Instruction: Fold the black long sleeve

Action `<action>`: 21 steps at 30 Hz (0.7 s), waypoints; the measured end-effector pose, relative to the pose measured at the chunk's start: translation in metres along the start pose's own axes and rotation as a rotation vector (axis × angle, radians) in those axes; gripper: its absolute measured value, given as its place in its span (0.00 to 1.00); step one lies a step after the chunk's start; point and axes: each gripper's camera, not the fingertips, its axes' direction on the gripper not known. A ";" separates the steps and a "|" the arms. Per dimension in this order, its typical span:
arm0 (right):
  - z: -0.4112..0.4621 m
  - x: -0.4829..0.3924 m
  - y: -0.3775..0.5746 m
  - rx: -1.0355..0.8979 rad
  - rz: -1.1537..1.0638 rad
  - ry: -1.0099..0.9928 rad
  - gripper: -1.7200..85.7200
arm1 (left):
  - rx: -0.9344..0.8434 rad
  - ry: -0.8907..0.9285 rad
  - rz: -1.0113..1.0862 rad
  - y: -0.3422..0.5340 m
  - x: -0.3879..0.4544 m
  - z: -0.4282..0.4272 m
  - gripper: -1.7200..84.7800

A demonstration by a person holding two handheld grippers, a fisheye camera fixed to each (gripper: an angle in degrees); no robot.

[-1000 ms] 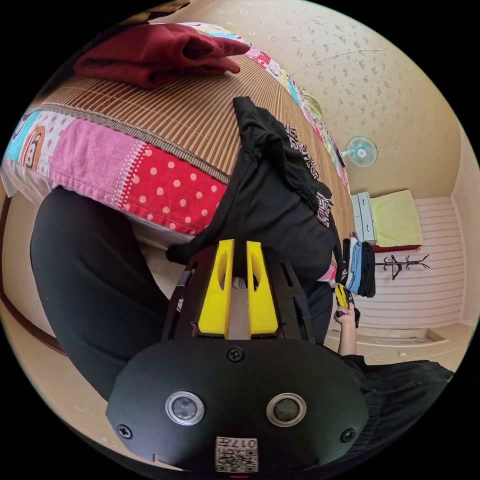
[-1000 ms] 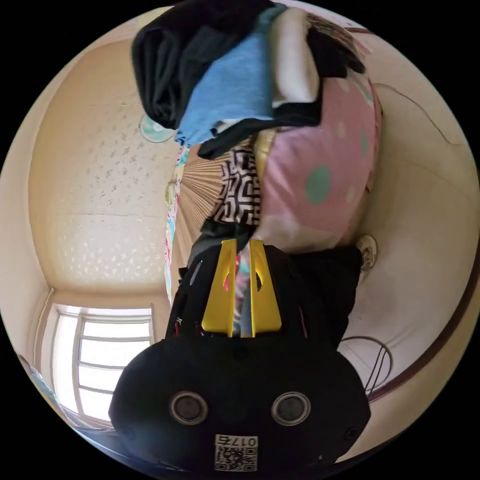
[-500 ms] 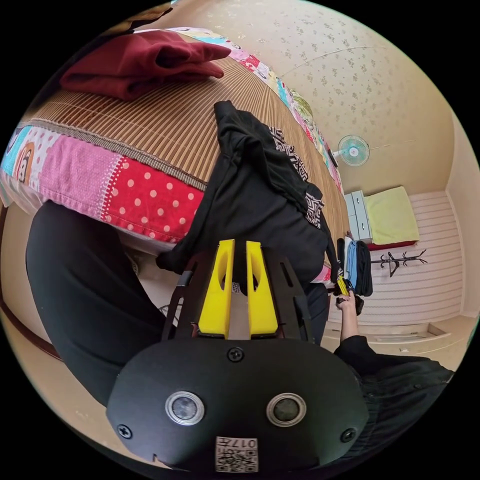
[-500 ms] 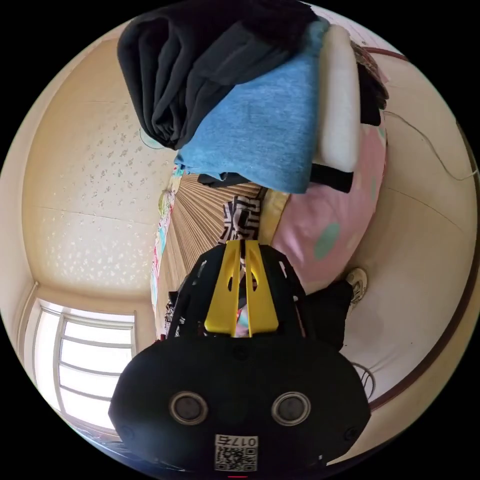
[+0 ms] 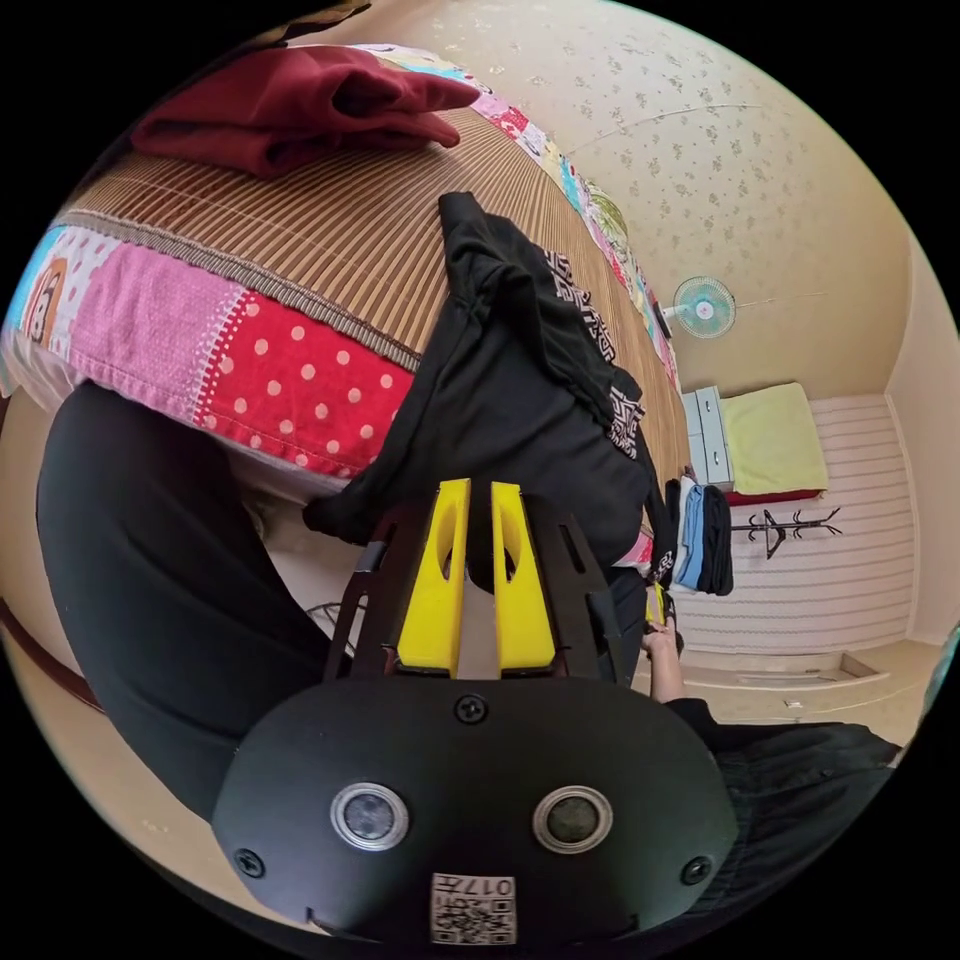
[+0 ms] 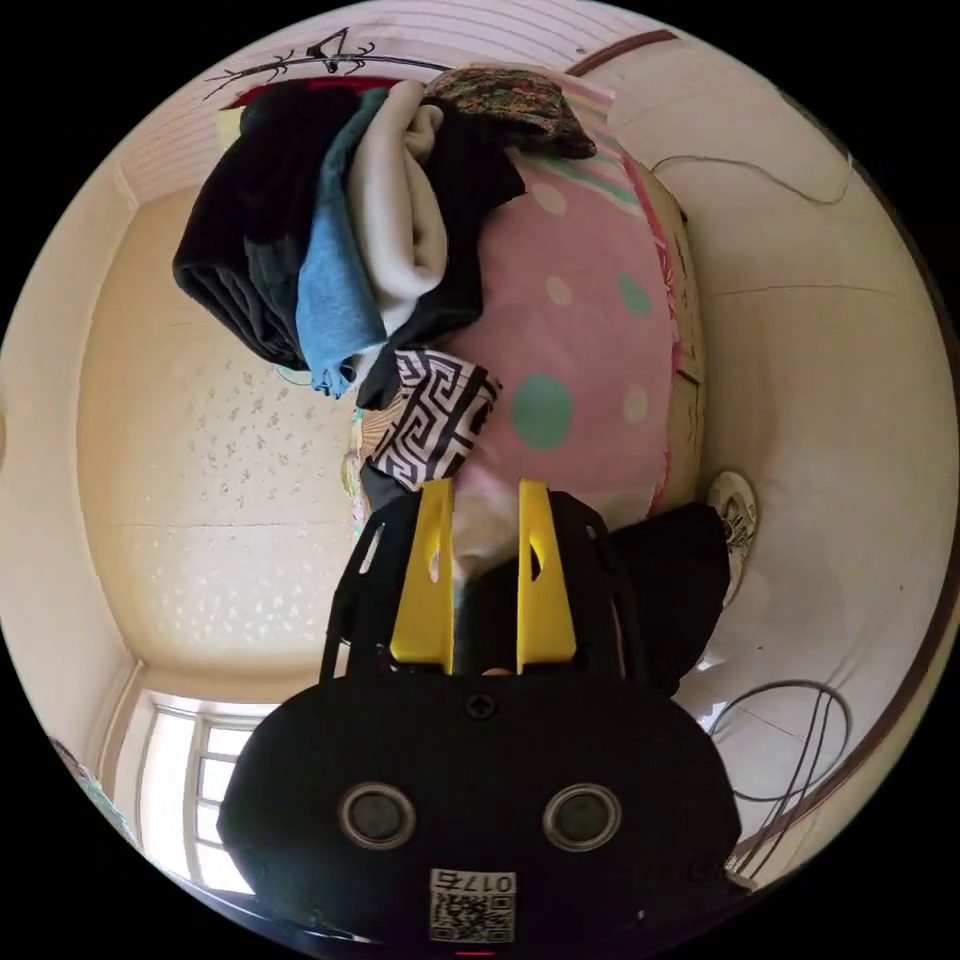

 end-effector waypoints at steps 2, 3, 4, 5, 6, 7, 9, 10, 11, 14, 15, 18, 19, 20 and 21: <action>0.004 0.007 -0.011 -0.019 -0.009 0.016 0.14 | 0.007 -0.001 0.009 0.000 0.002 -0.002 0.08; 0.008 0.011 -0.019 -0.027 -0.008 0.023 0.14 | 0.010 0.002 0.008 0.000 0.001 -0.002 0.08; 0.010 0.017 -0.025 -0.018 0.003 -0.012 0.14 | 0.011 0.004 0.004 0.001 0.001 -0.002 0.08; 0.009 0.018 -0.026 -0.008 0.006 -0.043 0.13 | 0.012 0.010 -0.006 0.001 -0.001 -0.001 0.08; 0.007 0.018 -0.028 0.007 -0.009 -0.117 0.11 | 0.015 0.020 -0.016 0.002 -0.003 -0.001 0.08; 0.006 0.009 -0.025 0.016 -0.032 -0.161 0.08 | 0.019 0.026 -0.019 0.003 -0.003 -0.002 0.08; 0.007 -0.025 -0.010 0.030 -0.117 -0.156 0.06 | 0.031 0.027 -0.015 0.007 -0.001 -0.003 0.08; 0.014 -0.060 0.004 0.033 -0.209 -0.129 0.05 | 0.033 0.025 -0.013 0.008 -0.001 -0.002 0.08; 0.020 -0.081 0.013 0.029 -0.265 -0.114 0.05 | 0.036 0.026 -0.011 0.010 0.001 -0.002 0.08; 0.068 -0.193 0.079 -0.047 -0.586 -0.127 0.05 | 0.052 0.045 -0.001 0.018 0.004 -0.004 0.08; 0.091 -0.230 0.117 -0.100 -0.692 -0.167 0.04 | 0.058 0.048 0.008 0.022 0.005 -0.005 0.08; 0.163 -0.278 0.233 -0.315 -0.853 -0.229 0.05 | 0.076 0.048 0.013 0.033 0.005 -0.010 0.08; 0.196 -0.277 0.287 -0.412 -0.924 -0.204 0.05 | 0.079 0.049 0.009 0.036 0.004 -0.011 0.08; 0.213 -0.271 0.313 -0.459 -0.955 -0.183 0.05 | 0.084 0.057 -0.001 0.041 0.001 -0.012 0.08; 0.247 -0.250 0.366 -0.547 -1.014 -0.137 0.05 | 0.086 0.070 -0.012 0.046 -0.003 -0.012 0.08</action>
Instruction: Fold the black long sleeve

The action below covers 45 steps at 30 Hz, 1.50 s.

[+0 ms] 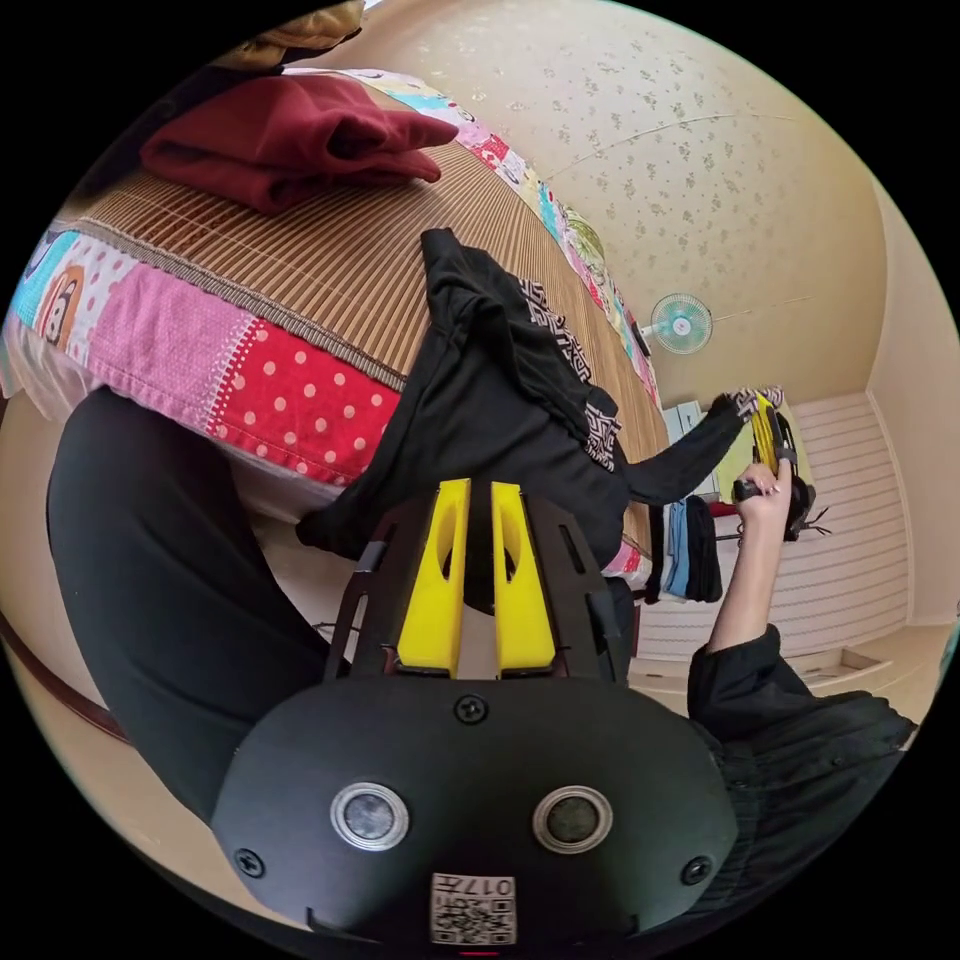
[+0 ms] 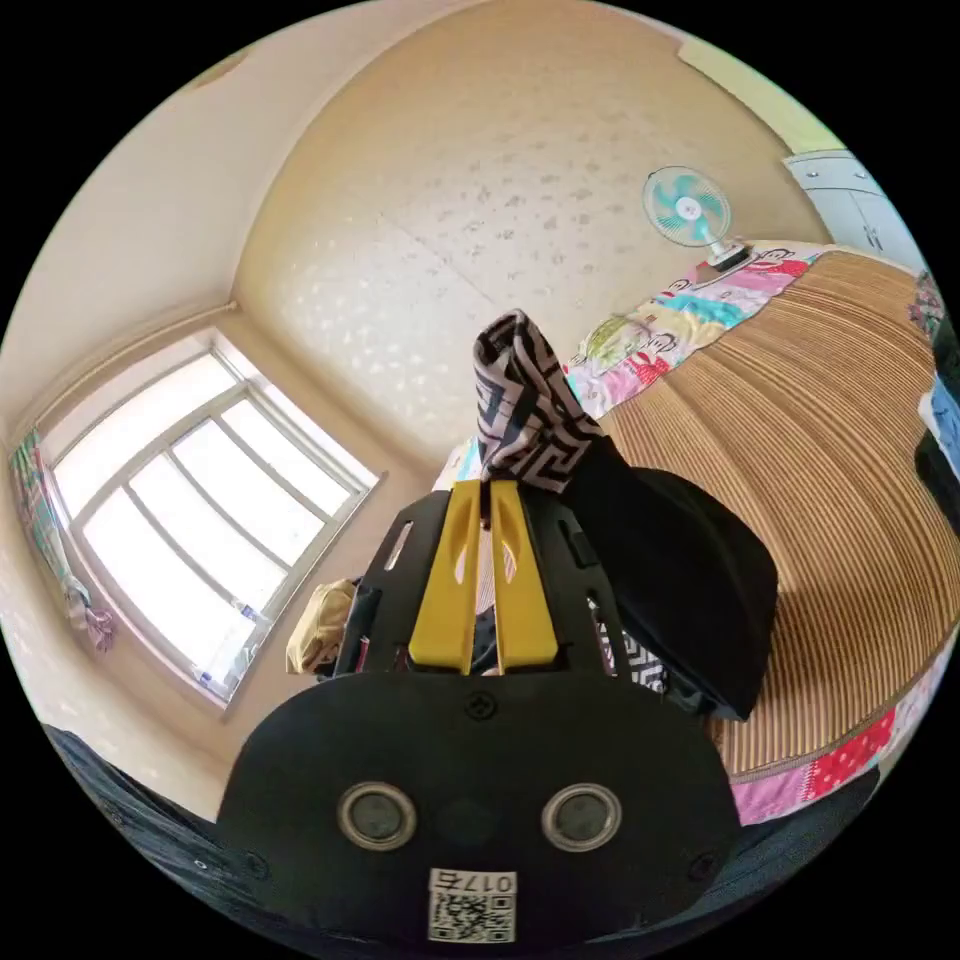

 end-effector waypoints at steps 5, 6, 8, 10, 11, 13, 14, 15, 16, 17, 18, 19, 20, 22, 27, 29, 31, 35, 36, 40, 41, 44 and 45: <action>0.206 -0.007 0.164 -0.549 -0.142 0.030 0.08 | 0.018 0.015 -0.017 0.016 -0.008 -0.008 0.08; 0.224 0.001 0.201 -0.625 -0.131 0.032 0.08 | 0.033 0.017 -0.014 0.019 -0.009 -0.013 0.08; 0.221 0.011 0.236 -0.646 -0.124 -0.001 0.09 | 0.064 0.009 0.002 0.021 -0.007 -0.022 0.08; 0.196 0.026 0.256 -0.614 -0.134 -0.001 0.09 | 0.085 0.007 0.036 0.016 -0.001 -0.027 0.08; 0.188 0.031 0.258 -0.603 -0.138 0.010 0.09 | 0.088 0.016 0.077 0.007 0.007 -0.026 0.08; 0.155 0.050 0.261 -0.553 -0.165 0.051 0.09 | 0.078 0.034 0.158 -0.018 0.027 -0.018 0.09; 0.148 0.055 0.261 -0.542 -0.173 0.065 0.09 | 0.063 0.042 0.212 -0.040 0.042 -0.007 0.10; 0.134 0.065 0.261 -0.525 -0.184 0.101 0.09 | 0.040 0.048 0.245 -0.065 0.058 0.006 0.11; 0.124 0.075 0.260 -0.524 -0.187 0.132 0.09 | 0.037 0.046 0.252 -0.077 0.065 0.012 0.11; 0.120 0.079 0.259 -0.530 -0.184 0.146 0.09 | 0.071 0.041 0.262 -0.099 0.078 0.021 0.12; 0.113 0.087 0.258 -0.538 -0.171 0.173 0.09 | 0.119 0.034 0.291 -0.118 0.092 0.031 0.13; 0.105 0.093 0.257 -0.527 -0.161 0.196 0.10 | 0.131 0.025 0.309 -0.128 0.099 0.038 0.13; 0.102 0.096 0.258 -0.517 -0.161 0.201 0.10 | 0.119 -0.015 0.335 -0.148 0.111 0.057 0.13; 0.092 0.108 0.261 -0.481 -0.146 0.197 0.10 | 0.026 -0.125 0.336 -0.176 0.121 0.100 0.14; 0.095 0.149 0.267 -0.520 0.004 0.121 0.09 | -0.133 -0.174 0.222 -0.194 0.100 0.181 0.11; 0.094 0.159 0.270 -0.517 0.007 0.112 0.09 | -0.130 -0.188 0.189 -0.192 0.096 0.185 0.08; 0.095 0.174 0.271 -0.522 0.017 0.155 0.09 | -0.138 -0.151 0.196 -0.193 0.100 0.183 0.08; 0.098 0.197 0.268 -0.505 0.059 0.147 0.09 | -0.018 -0.050 0.354 -0.176 0.129 0.142 0.07; 0.101 0.204 0.267 -0.504 0.073 0.142 0.09 | 0.016 -0.043 0.381 -0.165 0.129 0.130 0.07; 0.116 0.224 0.269 -0.514 0.100 0.164 0.08 | 0.137 -0.027 0.370 -0.122 0.097 0.096 0.07; 0.118 0.227 0.270 -0.516 0.101 0.169 0.08 | 0.174 -0.045 0.351 -0.109 0.082 0.090 0.07; 0.133 0.242 0.274 -0.543 0.117 0.207 0.09 | 0.099 -0.093 0.202 -0.096 0.038 0.103 0.09; 0.137 0.249 0.273 -0.549 0.130 0.219 0.09 | 0.064 -0.078 0.157 -0.090 0.026 0.107 0.11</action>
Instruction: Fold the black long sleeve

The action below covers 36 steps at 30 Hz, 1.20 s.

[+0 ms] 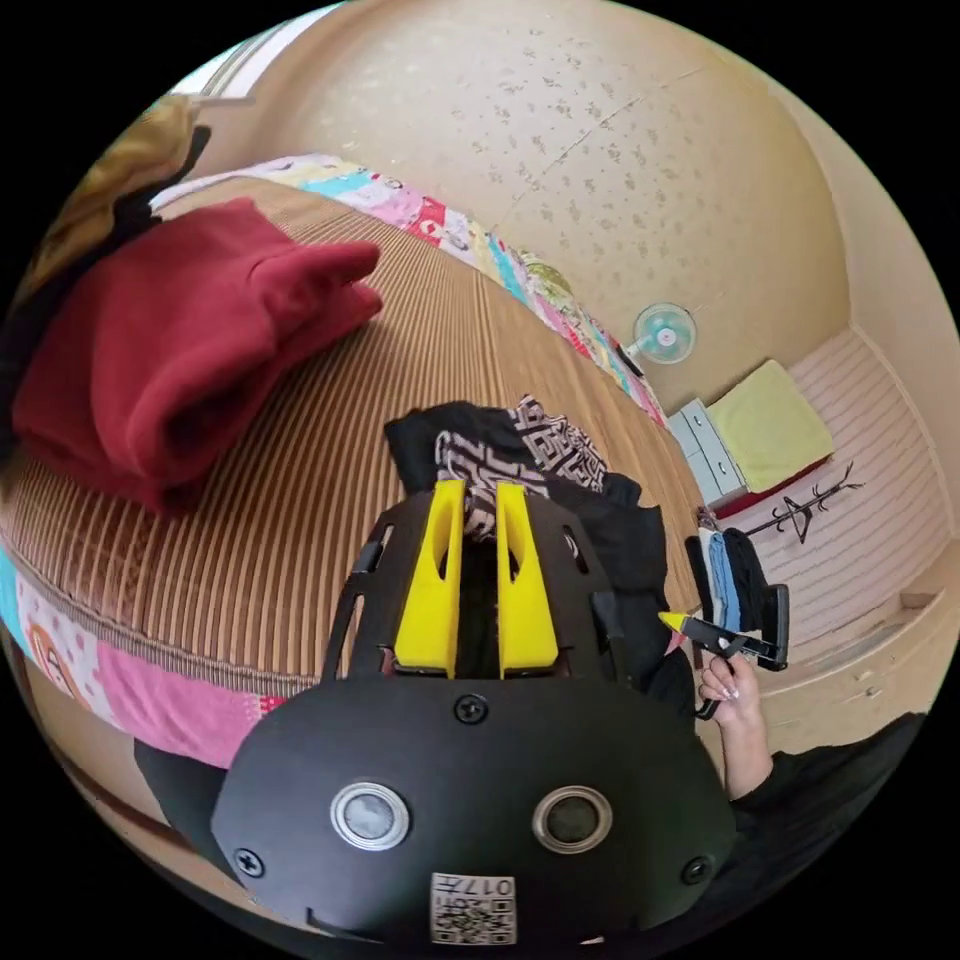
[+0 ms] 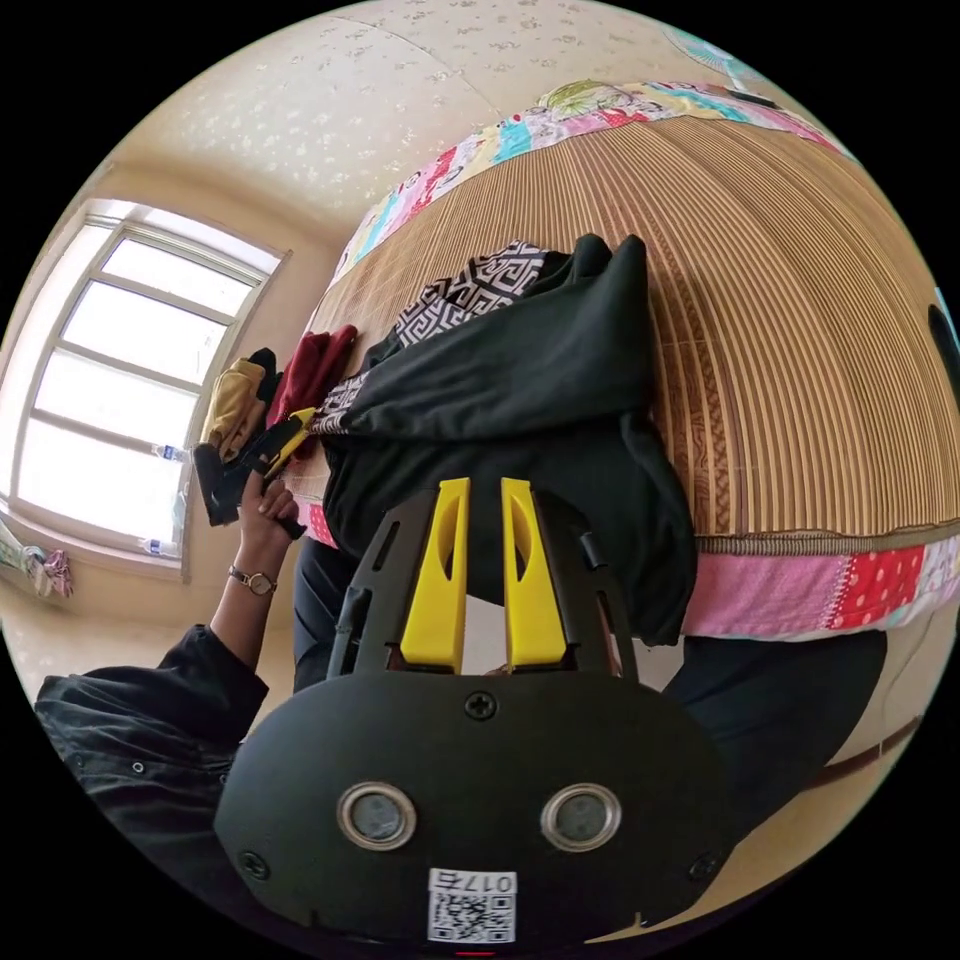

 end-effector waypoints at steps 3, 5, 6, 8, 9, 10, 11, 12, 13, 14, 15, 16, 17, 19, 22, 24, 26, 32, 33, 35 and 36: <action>-0.010 0.011 -0.003 0.063 0.026 0.018 0.09 | 0.069 0.029 -0.011 0.036 -0.004 -0.016 0.14; -0.023 0.016 -0.002 0.125 0.030 0.065 0.10 | 0.076 0.012 -0.001 0.059 0.002 -0.023 0.14; -0.029 0.020 -0.001 0.154 0.037 0.113 0.10 | 0.059 0.010 0.013 0.073 0.008 -0.023 0.14; -0.032 0.029 -0.001 0.162 0.045 0.182 0.11 | 0.017 0.007 0.050 0.093 0.019 -0.018 0.14; -0.027 0.035 -0.002 0.136 0.050 0.219 0.11 | -0.021 -0.010 0.077 0.105 0.027 -0.012 0.15; -0.020 0.042 -0.004 0.094 0.063 0.239 0.12 | -0.036 -0.023 0.092 0.110 0.031 -0.009 0.15; -0.015 0.045 -0.005 0.073 0.070 0.243 0.12 | -0.045 -0.052 0.125 0.121 0.041 -0.006 0.14; -0.011 0.047 -0.004 0.074 0.064 0.247 0.12 | -0.061 -0.082 0.147 0.128 0.049 0.000 0.14; -0.012 0.045 -0.001 0.103 0.054 0.263 0.10 | -0.081 -0.098 0.151 0.130 0.052 0.006 0.13; -0.011 0.043 -0.001 0.102 0.054 0.273 0.10 | -0.118 -0.122 0.150 0.132 0.057 0.016 0.13; -0.006 0.041 -0.004 0.070 0.048 0.272 0.07 | -0.126 -0.147 0.152 0.133 0.065 0.020 0.12; -0.002 0.038 -0.007 0.054 0.052 0.252 0.06 | -0.135 -0.166 0.157 0.132 0.069 0.021 0.11; -0.003 0.036 -0.008 0.061 0.060 0.244 0.06 | -0.172 -0.187 0.184 0.128 0.077 0.025 0.07; -0.020 0.026 -0.011 0.123 0.079 0.204 0.04 | -0.184 -0.178 0.191 0.121 0.088 0.020 0.04; -0.057 0.014 -0.017 0.229 0.082 0.097 0.04 | -0.113 -0.093 0.205 0.107 0.109 -0.012 0.02; -0.078 0.011 -0.027 0.286 0.082 0.036 0.04 | -0.044 -0.044 0.217 0.084 0.129 -0.038 0.02; -0.094 0.007 -0.047 0.328 0.079 0.016 0.04 | 0.011 -0.030 0.239 0.059 0.145 -0.051 0.02; -0.102 0.001 -0.156 0.368 0.111 -0.004 0.05 | 0.027 -0.130 0.315 -0.052 0.175 -0.011 0.05; -0.097 0.003 -0.171 0.345 0.125 -0.016 0.05 | 0.005 -0.125 0.284 -0.066 0.169 -0.002 0.07; -0.099 -0.002 -0.177 0.320 0.124 -0.063 0.06 | -0.010 -0.055 0.229 -0.068 0.157 0.000 0.09; -0.106 -0.012 -0.168 0.332 0.082 -0.058 0.07 | 0.024 -0.017 0.199 -0.055 0.150 -0.009 0.11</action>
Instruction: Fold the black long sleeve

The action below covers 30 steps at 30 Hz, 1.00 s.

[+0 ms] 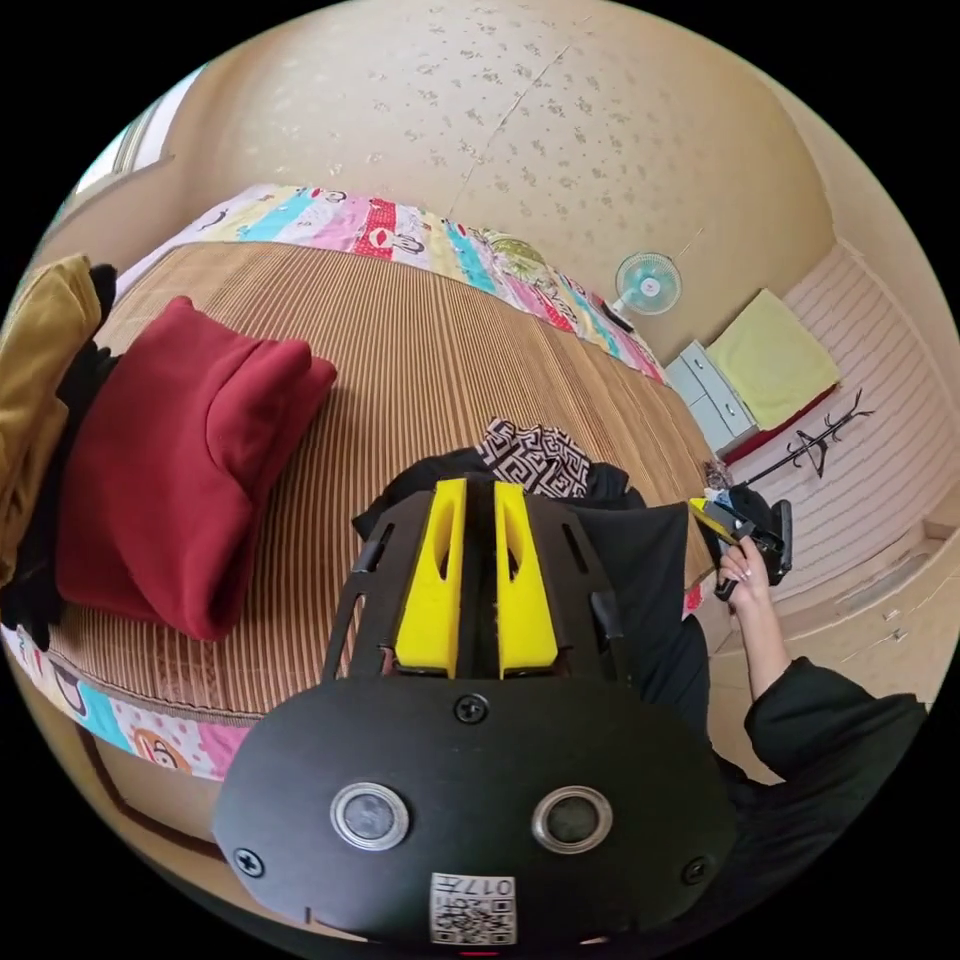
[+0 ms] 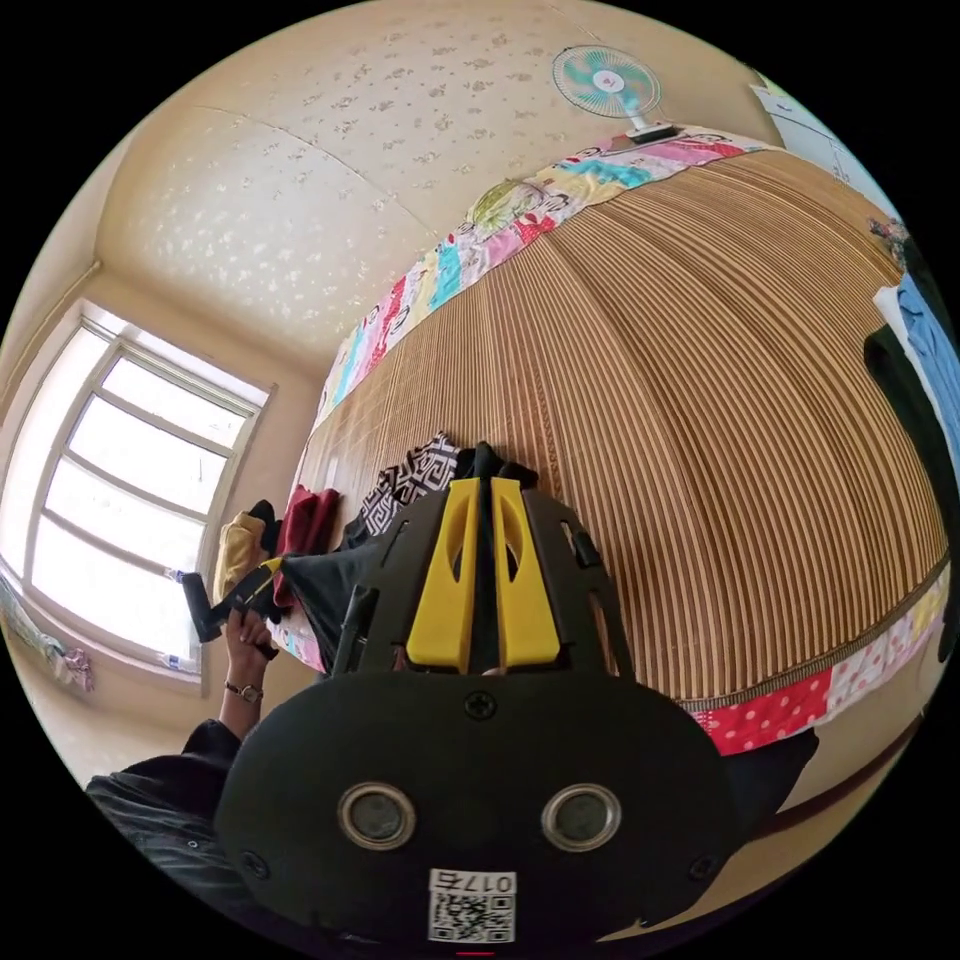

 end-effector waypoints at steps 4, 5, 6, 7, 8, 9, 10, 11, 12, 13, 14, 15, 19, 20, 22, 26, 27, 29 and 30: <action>-0.028 -0.025 0.059 -0.066 -0.174 0.152 0.10 | 0.014 0.045 0.004 0.067 -0.008 -0.022 0.15; -0.030 -0.025 0.068 -0.085 -0.195 0.168 0.10 | -0.033 0.111 0.032 0.087 -0.010 -0.025 0.15; -0.035 -0.024 0.086 -0.124 -0.233 0.194 0.10 | -0.077 0.160 0.046 0.103 -0.011 -0.030 0.15; -0.039 -0.022 0.101 -0.170 -0.257 0.209 0.10 | -0.099 0.168 0.049 0.109 -0.010 -0.033 0.15; -0.040 -0.020 0.106 -0.195 -0.264 0.216 0.10 | -0.153 0.159 0.054 0.119 -0.008 -0.036 0.15; -0.042 -0.018 0.116 -0.247 -0.270 0.233 0.10 | -0.234 0.116 0.075 0.124 -0.001 -0.033 0.15; -0.043 -0.016 0.123 -0.297 -0.275 0.249 0.10 | -0.282 0.077 0.088 0.126 0.003 -0.030 0.15; -0.044 -0.016 0.125 -0.318 -0.275 0.256 0.10 | -0.379 -0.023 0.118 0.128 0.011 -0.021 0.15; -0.045 -0.016 0.129 -0.352 -0.268 0.265 0.10 | -0.475 -0.109 0.157 0.129 0.021 -0.008 0.15; -0.044 -0.018 0.131 -0.396 -0.269 0.248 0.11 | -0.520 -0.137 0.171 0.130 0.024 -0.001 0.15; -0.044 -0.019 0.131 -0.422 -0.270 0.232 0.12 | -0.627 -0.143 0.191 0.130 0.029 0.015 0.15; -0.042 -0.020 0.130 -0.464 -0.259 0.207 0.14 | -0.708 -0.114 0.195 0.128 0.031 0.028 0.15; -0.052 -0.032 0.121 -0.496 -0.239 0.192 0.15 | -0.729 -0.201 0.166 0.116 0.029 0.037 0.15; -0.055 -0.035 0.119 -0.495 -0.238 0.193 0.15 | -0.735 -0.180 0.154 0.110 0.027 0.039 0.15; -0.066 -0.044 0.111 -0.499 -0.235 0.201 0.15 | -0.721 -0.128 0.121 0.103 0.020 0.038 0.14; -0.082 -0.052 0.099 -0.551 -0.238 0.255 0.14 | -0.706 -0.136 0.030 0.094 -0.009 0.020 0.06; -0.090 -0.053 0.095 -0.566 -0.243 0.268 0.15 | -0.688 -0.096 0.028 0.094 -0.014 0.008 0.04; -0.103 -0.054 0.090 -0.590 -0.252 0.265 0.15 | -0.660 -0.028 0.031 0.094 -0.020 -0.013 0.03; -0.112 -0.054 0.085 -0.602 -0.254 0.253 0.15 | -0.657 0.022 0.021 0.094 -0.026 -0.026 0.03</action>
